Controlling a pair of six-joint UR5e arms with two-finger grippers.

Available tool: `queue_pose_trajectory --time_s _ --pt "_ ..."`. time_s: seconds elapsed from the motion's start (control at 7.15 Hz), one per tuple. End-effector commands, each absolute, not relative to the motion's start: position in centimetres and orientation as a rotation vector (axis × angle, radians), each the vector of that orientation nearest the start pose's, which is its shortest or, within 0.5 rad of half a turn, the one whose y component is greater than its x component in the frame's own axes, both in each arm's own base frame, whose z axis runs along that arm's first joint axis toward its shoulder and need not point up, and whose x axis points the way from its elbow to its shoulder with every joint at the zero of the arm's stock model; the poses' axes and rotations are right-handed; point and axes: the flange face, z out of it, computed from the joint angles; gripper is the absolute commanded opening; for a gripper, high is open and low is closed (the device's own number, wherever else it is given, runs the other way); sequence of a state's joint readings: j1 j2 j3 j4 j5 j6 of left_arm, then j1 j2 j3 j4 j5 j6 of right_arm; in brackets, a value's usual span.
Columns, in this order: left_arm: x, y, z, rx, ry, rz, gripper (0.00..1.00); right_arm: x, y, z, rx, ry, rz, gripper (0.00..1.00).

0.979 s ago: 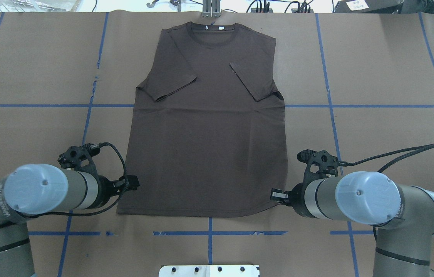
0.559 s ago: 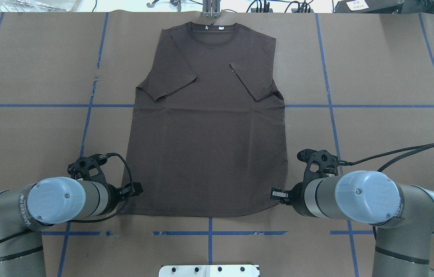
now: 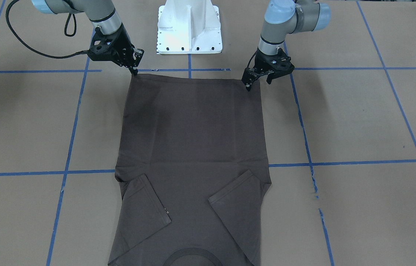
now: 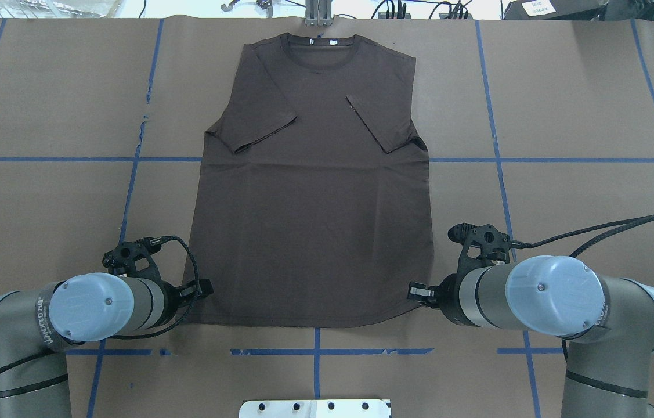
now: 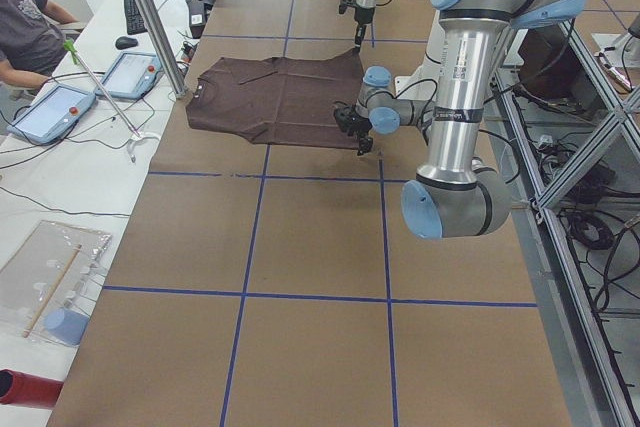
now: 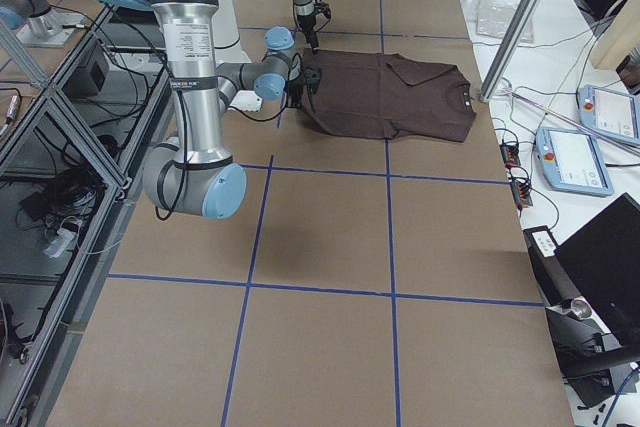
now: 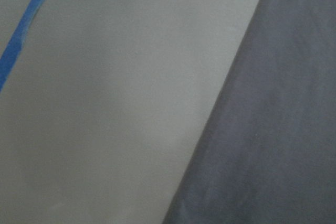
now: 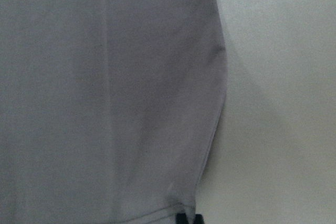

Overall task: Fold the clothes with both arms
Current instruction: 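Grasp both hem corners nearest the robot with left and right grippers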

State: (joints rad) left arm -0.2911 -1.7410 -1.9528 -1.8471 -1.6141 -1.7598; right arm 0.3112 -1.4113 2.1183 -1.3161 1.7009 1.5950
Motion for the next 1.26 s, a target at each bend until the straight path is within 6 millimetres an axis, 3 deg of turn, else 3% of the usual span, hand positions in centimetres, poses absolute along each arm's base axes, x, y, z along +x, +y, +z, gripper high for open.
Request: queue_pose_trajectory --time_s 0.0,0.7,1.12 --pt "48.6 -27.9 36.9 -0.001 0.838 -0.432 0.94 -44.2 -27.0 30.2 0.019 -0.97 0.247 0.0" --pt "49.1 -26.8 36.7 -0.011 0.842 -0.413 0.43 -44.0 -27.2 30.1 0.02 -0.972 0.248 0.0" --pt "49.2 -26.7 36.4 -0.011 0.846 -0.411 0.19 -43.9 -27.3 30.1 0.021 -0.972 0.248 0.0"
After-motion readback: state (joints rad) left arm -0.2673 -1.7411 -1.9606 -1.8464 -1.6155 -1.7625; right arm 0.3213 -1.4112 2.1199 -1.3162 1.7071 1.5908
